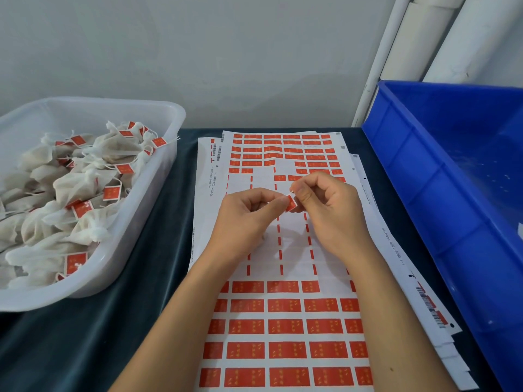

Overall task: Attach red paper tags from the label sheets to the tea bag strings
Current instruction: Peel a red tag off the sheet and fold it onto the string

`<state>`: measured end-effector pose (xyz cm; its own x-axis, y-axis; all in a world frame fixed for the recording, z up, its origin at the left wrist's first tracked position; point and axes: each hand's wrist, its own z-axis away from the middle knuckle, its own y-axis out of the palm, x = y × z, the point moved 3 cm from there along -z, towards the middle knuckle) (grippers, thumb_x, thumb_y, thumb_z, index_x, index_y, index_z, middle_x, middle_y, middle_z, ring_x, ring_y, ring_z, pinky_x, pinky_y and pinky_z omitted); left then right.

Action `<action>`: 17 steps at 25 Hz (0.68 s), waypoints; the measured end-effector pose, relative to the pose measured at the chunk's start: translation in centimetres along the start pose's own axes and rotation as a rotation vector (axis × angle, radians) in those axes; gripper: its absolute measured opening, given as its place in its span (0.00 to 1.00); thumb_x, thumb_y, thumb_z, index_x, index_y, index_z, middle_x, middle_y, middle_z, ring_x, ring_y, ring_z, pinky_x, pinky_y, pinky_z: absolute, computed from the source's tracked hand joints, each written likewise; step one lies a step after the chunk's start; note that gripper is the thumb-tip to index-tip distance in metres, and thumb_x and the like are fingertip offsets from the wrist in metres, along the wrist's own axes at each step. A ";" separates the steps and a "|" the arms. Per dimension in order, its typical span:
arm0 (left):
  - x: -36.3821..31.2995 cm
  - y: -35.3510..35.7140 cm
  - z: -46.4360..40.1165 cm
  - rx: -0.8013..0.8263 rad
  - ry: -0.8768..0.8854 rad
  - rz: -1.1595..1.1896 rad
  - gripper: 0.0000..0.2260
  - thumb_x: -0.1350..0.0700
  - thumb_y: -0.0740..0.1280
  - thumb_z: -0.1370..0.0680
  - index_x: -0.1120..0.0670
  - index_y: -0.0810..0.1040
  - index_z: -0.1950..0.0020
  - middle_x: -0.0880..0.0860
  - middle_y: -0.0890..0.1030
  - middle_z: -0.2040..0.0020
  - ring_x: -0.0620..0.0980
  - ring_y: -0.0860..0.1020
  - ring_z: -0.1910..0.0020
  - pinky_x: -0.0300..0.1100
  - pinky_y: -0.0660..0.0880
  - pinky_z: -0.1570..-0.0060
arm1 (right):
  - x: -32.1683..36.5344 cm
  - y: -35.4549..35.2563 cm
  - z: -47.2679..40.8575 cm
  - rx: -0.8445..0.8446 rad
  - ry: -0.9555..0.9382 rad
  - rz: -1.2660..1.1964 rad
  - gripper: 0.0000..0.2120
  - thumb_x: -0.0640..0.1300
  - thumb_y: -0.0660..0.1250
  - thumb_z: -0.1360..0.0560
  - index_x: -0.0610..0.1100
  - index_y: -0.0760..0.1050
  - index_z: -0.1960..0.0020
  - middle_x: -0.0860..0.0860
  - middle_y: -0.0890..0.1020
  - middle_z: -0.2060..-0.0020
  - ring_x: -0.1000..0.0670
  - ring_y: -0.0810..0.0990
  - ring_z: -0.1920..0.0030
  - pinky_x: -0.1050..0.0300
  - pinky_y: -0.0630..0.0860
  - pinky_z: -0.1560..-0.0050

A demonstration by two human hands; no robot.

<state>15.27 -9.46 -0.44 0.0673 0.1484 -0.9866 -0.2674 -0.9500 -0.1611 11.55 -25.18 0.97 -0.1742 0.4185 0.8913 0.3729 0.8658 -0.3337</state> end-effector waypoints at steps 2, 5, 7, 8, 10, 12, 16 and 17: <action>0.0 0.0 0.0 0.002 -0.005 0.011 0.06 0.51 0.72 0.19 0.48 0.88 0.53 0.40 0.79 0.71 0.38 0.75 0.74 0.29 0.69 0.73 | 0.0 0.0 0.0 -0.004 0.002 -0.001 0.06 0.53 0.67 0.19 0.53 0.80 0.50 0.61 0.84 0.59 0.61 0.84 0.55 0.74 0.77 0.58; 0.1 0.0 -0.1 0.004 -0.009 0.026 0.06 0.50 0.72 0.20 0.48 0.88 0.54 0.41 0.79 0.71 0.39 0.74 0.75 0.30 0.69 0.73 | 0.0 0.0 0.0 -0.005 0.004 -0.006 0.06 0.53 0.67 0.19 0.53 0.80 0.49 0.61 0.84 0.59 0.61 0.84 0.56 0.74 0.77 0.58; 0.1 0.0 -0.1 0.004 -0.009 0.027 0.06 0.50 0.72 0.20 0.48 0.88 0.54 0.41 0.79 0.71 0.39 0.74 0.75 0.30 0.70 0.73 | 0.0 0.0 0.0 -0.006 0.005 -0.002 0.06 0.53 0.67 0.19 0.52 0.80 0.49 0.61 0.84 0.59 0.61 0.84 0.55 0.74 0.77 0.58; 0.2 0.0 -0.1 0.002 -0.010 0.025 0.06 0.50 0.72 0.20 0.48 0.88 0.55 0.42 0.80 0.71 0.39 0.73 0.75 0.31 0.70 0.72 | 0.0 0.0 0.0 -0.006 0.006 0.000 0.06 0.53 0.67 0.19 0.52 0.80 0.49 0.61 0.84 0.58 0.61 0.84 0.55 0.74 0.77 0.58; 0.2 0.0 0.0 0.000 -0.010 0.028 0.06 0.50 0.73 0.20 0.47 0.88 0.55 0.43 0.80 0.70 0.40 0.73 0.75 0.31 0.70 0.72 | 0.0 0.0 0.0 -0.005 0.007 0.004 0.07 0.53 0.67 0.19 0.51 0.81 0.49 0.60 0.84 0.58 0.61 0.84 0.55 0.73 0.77 0.57; 0.1 0.0 0.0 0.000 0.000 0.028 0.06 0.50 0.73 0.20 0.47 0.88 0.55 0.43 0.81 0.70 0.40 0.74 0.74 0.30 0.71 0.72 | 0.0 -0.1 0.0 -0.003 0.007 0.010 0.07 0.52 0.67 0.19 0.51 0.81 0.48 0.60 0.84 0.58 0.60 0.84 0.55 0.72 0.78 0.56; 0.1 -0.1 0.0 -0.004 0.012 0.017 0.06 0.50 0.73 0.21 0.47 0.88 0.56 0.42 0.82 0.68 0.39 0.77 0.72 0.30 0.72 0.70 | 0.0 -0.1 0.0 -0.005 0.008 0.017 0.07 0.53 0.67 0.19 0.51 0.81 0.48 0.60 0.84 0.58 0.61 0.84 0.55 0.73 0.78 0.56; 0.1 -0.1 0.0 -0.005 0.011 0.017 0.06 0.50 0.73 0.21 0.46 0.88 0.56 0.43 0.82 0.68 0.39 0.76 0.72 0.30 0.72 0.70 | 0.0 0.0 0.0 -0.005 0.008 0.015 0.07 0.53 0.67 0.19 0.51 0.81 0.48 0.60 0.84 0.58 0.61 0.84 0.55 0.73 0.78 0.56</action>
<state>15.33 -9.39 -0.50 0.0735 0.1296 -0.9888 -0.2633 -0.9538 -0.1446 11.53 -25.22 0.98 -0.1614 0.4295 0.8885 0.3798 0.8580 -0.3457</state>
